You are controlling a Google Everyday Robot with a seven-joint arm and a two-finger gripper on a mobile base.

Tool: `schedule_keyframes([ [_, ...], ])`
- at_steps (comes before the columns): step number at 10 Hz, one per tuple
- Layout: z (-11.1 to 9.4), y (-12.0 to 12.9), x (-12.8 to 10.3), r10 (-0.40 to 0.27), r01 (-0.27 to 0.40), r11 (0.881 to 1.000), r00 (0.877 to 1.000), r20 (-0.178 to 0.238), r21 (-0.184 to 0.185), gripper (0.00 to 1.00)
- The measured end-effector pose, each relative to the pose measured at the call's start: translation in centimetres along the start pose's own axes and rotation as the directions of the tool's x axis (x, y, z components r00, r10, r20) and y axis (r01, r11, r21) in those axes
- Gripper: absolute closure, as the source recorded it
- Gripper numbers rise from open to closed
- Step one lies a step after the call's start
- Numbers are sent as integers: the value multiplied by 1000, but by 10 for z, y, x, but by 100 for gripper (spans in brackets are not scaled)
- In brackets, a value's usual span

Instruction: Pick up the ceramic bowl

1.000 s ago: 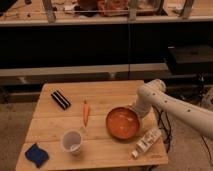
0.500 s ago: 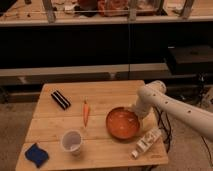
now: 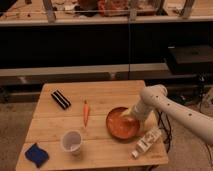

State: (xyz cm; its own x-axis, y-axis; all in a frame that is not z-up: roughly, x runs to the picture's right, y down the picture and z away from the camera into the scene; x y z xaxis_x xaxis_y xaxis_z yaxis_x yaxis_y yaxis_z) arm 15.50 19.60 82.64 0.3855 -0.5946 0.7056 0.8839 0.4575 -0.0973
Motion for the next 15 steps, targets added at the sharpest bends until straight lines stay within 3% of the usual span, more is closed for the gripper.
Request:
schedule_keyframes([
  [1,0,-1,2,20,-20,1000,1000,-12,-2,20],
  [3,-7,2,12,167,-167,986,984,-55,8,20],
  [4,-6,2,13,204,-203,979,978,-53,10,21],
  [5,-5,0,12,206,-205,979,978,-44,9,29],
  [7,-3,-1,11,103,-104,995,994,-40,1,41],
  [9,-3,-2,14,76,-76,997,996,-48,0,32],
  [11,-4,-3,15,136,-136,991,989,-52,5,32],
  [15,-4,-3,18,103,-103,995,993,-59,3,72],
])
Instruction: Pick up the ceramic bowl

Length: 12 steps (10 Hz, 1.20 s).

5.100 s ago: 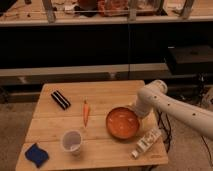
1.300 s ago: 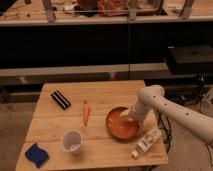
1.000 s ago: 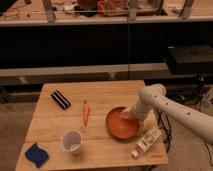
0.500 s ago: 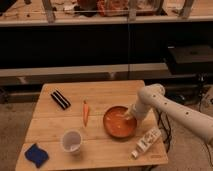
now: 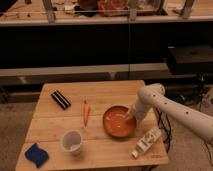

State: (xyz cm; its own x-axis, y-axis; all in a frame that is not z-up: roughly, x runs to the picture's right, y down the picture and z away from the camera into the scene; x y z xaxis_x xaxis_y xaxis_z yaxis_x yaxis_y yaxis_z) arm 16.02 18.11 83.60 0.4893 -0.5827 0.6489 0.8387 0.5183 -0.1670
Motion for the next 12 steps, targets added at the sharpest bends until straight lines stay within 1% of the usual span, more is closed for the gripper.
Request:
schedule_keyframes([
  [1,0,-1,1,3,-3,1000,1000,-1,1,80],
  [2,0,-4,1,9,-9,1000,1000,-2,1,82],
  [3,0,-5,1,15,-15,1000,1000,-3,1,82],
  [5,-5,-7,2,4,-4,1000,1000,-4,-2,82],
  [8,-1,-9,4,5,-5,1000,1000,-6,-2,82],
  [10,-3,-10,5,7,-7,1000,1000,-9,-3,82],
  [11,-8,-13,5,0,-1,1000,1000,-10,-6,82],
  [12,-18,-18,6,-14,14,1000,1000,-11,-8,82],
])
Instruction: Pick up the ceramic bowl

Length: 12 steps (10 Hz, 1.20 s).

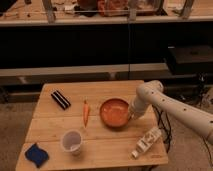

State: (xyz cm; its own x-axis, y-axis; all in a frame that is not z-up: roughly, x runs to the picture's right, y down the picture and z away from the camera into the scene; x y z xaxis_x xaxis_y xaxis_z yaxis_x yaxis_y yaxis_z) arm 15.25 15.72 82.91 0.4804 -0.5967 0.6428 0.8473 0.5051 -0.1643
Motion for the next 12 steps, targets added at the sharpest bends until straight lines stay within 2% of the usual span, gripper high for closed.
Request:
schedule_keyframes([
  [2,-6,-3,1,-6,6,1000,1000,-1,-2,82],
  [4,-3,-2,3,-6,6,1000,1000,-2,-6,82],
  [8,-17,-13,4,-24,24,1000,1000,-6,-10,82],
  [12,-22,-18,6,-39,39,999,999,-11,-12,82],
])
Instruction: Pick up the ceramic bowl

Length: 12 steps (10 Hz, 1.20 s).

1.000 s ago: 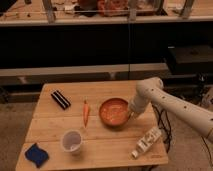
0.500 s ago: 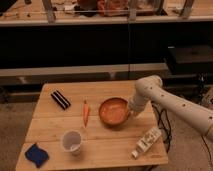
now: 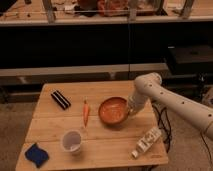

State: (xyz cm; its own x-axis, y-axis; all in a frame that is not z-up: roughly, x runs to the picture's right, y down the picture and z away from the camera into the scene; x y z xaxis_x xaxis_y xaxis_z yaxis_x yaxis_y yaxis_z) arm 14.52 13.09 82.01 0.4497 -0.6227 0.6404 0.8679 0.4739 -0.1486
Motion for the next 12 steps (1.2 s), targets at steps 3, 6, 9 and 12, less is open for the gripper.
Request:
schedule_keyframes([
  [3,-6,-3,2,-12,12,1000,1000,-2,-2,82],
  [6,-11,-7,3,-26,25,1000,1000,-10,-3,82],
  [9,-17,-12,2,-45,45,999,999,-16,-6,82],
  [12,-22,-15,3,-60,60,998,998,-23,-8,82],
])
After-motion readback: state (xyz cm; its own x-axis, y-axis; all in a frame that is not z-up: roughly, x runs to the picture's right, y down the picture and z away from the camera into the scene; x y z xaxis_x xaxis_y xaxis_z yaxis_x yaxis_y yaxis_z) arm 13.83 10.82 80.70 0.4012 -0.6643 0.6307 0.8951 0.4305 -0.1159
